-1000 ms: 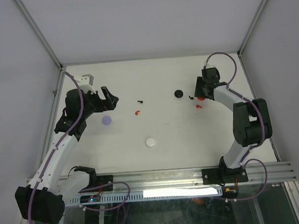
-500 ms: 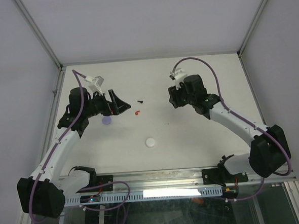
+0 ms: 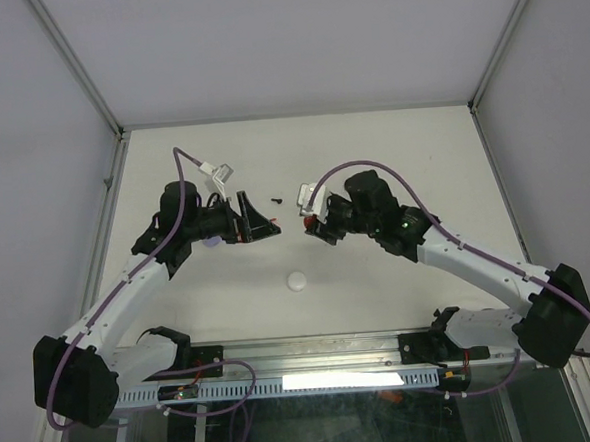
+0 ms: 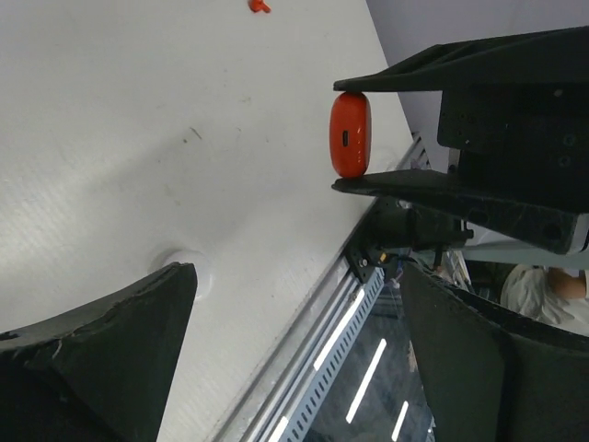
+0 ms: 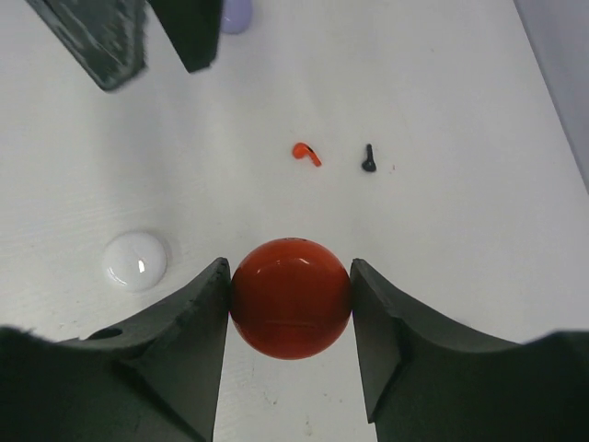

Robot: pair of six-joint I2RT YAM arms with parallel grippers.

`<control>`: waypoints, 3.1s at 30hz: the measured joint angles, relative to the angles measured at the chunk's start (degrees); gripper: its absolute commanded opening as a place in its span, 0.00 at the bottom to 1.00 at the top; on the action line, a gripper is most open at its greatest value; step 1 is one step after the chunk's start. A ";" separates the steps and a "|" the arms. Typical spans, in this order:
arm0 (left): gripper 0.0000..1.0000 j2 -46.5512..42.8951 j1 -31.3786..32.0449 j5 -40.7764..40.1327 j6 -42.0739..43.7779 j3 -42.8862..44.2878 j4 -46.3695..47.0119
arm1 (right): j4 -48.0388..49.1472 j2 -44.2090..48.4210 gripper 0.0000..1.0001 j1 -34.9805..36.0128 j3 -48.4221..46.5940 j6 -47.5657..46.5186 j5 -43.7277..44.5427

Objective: Insert the wireless bluetooth earbuds into the charging case
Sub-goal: Pick up the charging case at the center of the board.

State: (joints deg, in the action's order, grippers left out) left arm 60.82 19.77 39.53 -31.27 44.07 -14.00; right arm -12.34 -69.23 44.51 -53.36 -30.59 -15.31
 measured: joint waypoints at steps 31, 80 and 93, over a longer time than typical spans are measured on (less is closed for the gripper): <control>0.25 3.63 11.04 0.33 -12.98 -8.11 19.91 | -0.85 0.26 0.50 9.53 0.00 -20.15 -7.93; 0.09 -7.87 11.85 -10.91 -15.78 -22.71 62.34 | 73.64 -0.35 0.46 -4.46 22.49 69.77 -18.58; 0.26 -6.36 13.46 -10.69 -17.29 -23.61 68.13 | 81.40 -3.98 0.07 -5.07 22.47 75.65 -20.17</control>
State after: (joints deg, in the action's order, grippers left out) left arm 54.46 33.23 28.84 -48.56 20.47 54.13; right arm 69.06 -73.21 39.44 -30.89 45.06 -35.48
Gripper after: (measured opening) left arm 0.201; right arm 0.175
